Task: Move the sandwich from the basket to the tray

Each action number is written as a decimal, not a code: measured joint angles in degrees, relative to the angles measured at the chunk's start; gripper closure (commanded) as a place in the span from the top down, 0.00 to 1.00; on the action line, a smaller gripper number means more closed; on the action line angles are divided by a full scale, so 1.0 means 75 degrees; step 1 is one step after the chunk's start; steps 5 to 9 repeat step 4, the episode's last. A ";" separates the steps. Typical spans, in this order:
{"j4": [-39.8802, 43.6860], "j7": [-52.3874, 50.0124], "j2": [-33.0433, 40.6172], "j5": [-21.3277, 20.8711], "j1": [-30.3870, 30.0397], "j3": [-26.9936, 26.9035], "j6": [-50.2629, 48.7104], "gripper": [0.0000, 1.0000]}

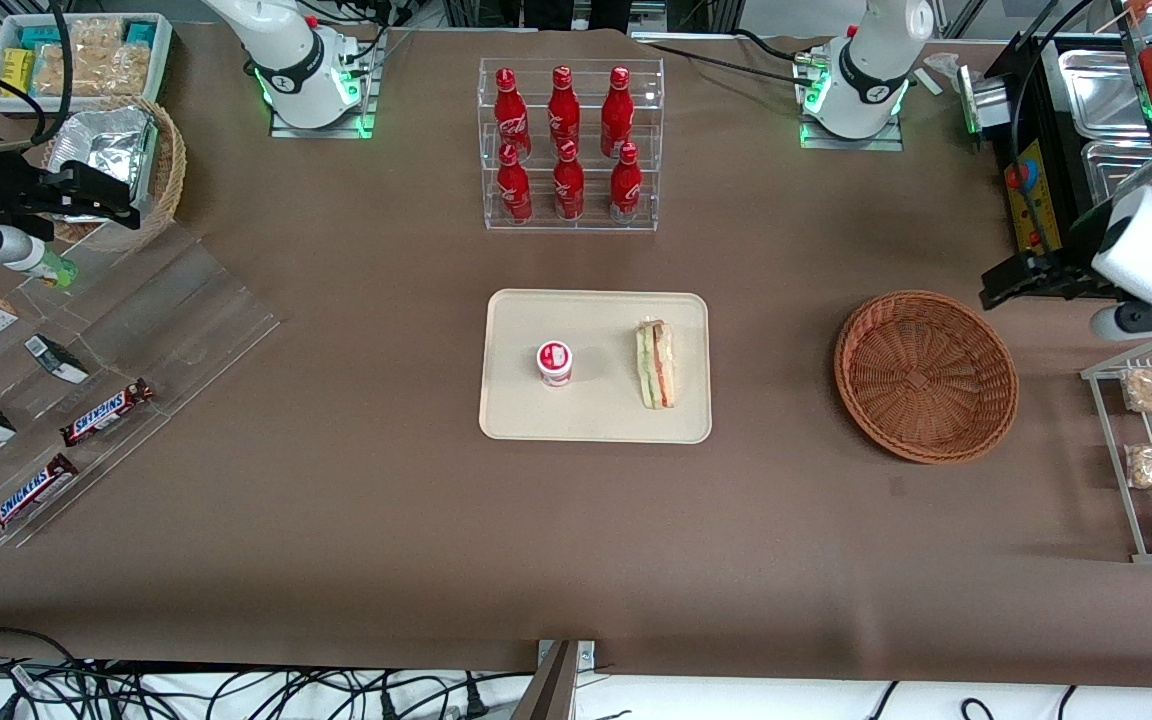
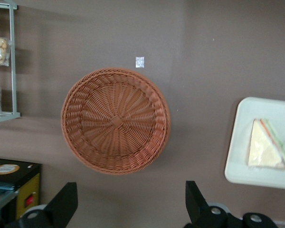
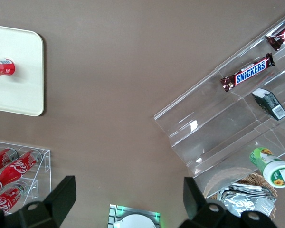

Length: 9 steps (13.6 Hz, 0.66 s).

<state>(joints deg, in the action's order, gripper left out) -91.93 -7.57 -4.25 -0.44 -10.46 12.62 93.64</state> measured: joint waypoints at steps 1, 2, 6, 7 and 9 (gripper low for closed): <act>0.0003 0.0358 0.0077 0.0001 0.0043 -0.0102 -0.0082 1.00; 0.0003 0.0605 0.0129 0.0001 0.0060 -0.0147 -0.0111 1.00; 0.0003 0.0793 0.0148 0.0001 0.0085 -0.0162 -0.0134 1.00; 0.0003 0.0793 0.0148 0.0001 0.0085 -0.0162 -0.0134 1.00; 0.0003 0.0793 0.0148 0.0001 0.0085 -0.0162 -0.0134 1.00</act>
